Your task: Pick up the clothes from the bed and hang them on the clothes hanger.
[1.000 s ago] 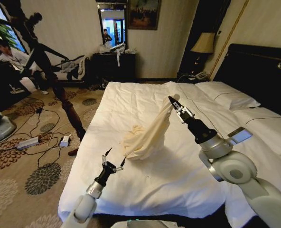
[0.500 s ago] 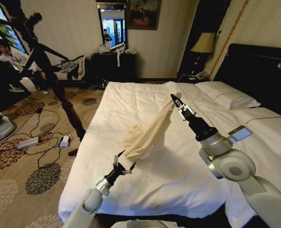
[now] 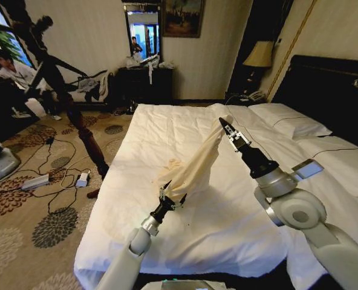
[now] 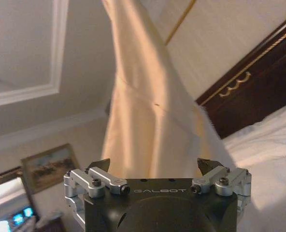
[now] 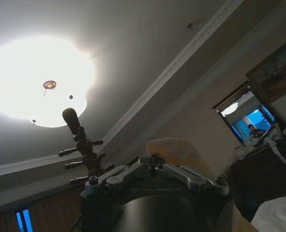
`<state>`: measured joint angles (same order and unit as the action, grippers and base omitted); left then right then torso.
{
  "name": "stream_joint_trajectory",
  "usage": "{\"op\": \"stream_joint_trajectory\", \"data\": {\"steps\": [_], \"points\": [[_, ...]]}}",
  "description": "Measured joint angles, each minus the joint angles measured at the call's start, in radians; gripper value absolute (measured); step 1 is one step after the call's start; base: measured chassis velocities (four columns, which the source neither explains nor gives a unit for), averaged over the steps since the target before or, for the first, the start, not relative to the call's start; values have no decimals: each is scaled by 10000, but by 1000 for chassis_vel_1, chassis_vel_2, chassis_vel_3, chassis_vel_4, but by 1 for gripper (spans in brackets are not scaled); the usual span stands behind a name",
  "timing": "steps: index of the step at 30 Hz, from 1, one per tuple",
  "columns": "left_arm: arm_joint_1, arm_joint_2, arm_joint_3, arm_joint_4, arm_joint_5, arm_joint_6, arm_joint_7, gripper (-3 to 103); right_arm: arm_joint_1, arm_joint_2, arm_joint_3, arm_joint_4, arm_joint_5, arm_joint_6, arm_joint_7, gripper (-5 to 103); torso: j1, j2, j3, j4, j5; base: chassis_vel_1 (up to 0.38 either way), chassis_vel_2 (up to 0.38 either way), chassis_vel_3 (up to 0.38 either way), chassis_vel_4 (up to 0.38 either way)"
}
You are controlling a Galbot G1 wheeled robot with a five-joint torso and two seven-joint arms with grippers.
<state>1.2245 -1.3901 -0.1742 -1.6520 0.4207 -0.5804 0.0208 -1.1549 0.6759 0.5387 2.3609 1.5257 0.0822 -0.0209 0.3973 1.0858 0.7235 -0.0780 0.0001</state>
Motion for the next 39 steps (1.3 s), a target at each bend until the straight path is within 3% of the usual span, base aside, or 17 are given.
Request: {"op": "stream_joint_trajectory", "data": {"steps": [8,19,24,26,28,31,33,35,39], "points": [[334,49,-713,-507,117,19,-484,100,15,147,-23,-84,-43,23,9,0,0,0,0,2,-1,0,0,0,0],[1116,176,-969,-1410,246,-1,-545,100,-68,224,-152,-221,-266,25,17,0,-1,0,0,1,-1,0,0,0,0],[1203,210,-1114,-1213,237,19,-548,101,-95,184,-141,-153,-287,34,19,0,-1,0,0,1,-2,0,0,0,0],[1173,135,-1089,-1056,234,30,-495,92,-95,158,-128,-131,-289,35,21,0,-1,0,0,1,-1,0,0,0,0],[1166,109,-1075,-1011,233,32,-469,92,-96,151,-121,-121,-288,37,21,0,-1,0,-1,1,-2,0,0,0,0],[1071,-43,-1013,-812,237,37,-346,76,-124,130,-97,-76,-287,48,24,0,-1,0,-1,1,-1,0,0,0,0],[1041,-67,-1000,-787,240,37,-332,76,-126,130,-96,-73,-287,48,24,0,-1,0,-1,1,-1,0,0,0,0],[922,-170,-923,-747,253,31,-325,59,-142,136,-93,-64,-292,51,25,0,-1,0,-1,1,-1,0,0,0,0],[899,-259,-856,-837,265,-3,-351,48,-202,172,-93,-70,-353,53,26,0,-1,0,-1,0,-1,0,0,0,0]]}}
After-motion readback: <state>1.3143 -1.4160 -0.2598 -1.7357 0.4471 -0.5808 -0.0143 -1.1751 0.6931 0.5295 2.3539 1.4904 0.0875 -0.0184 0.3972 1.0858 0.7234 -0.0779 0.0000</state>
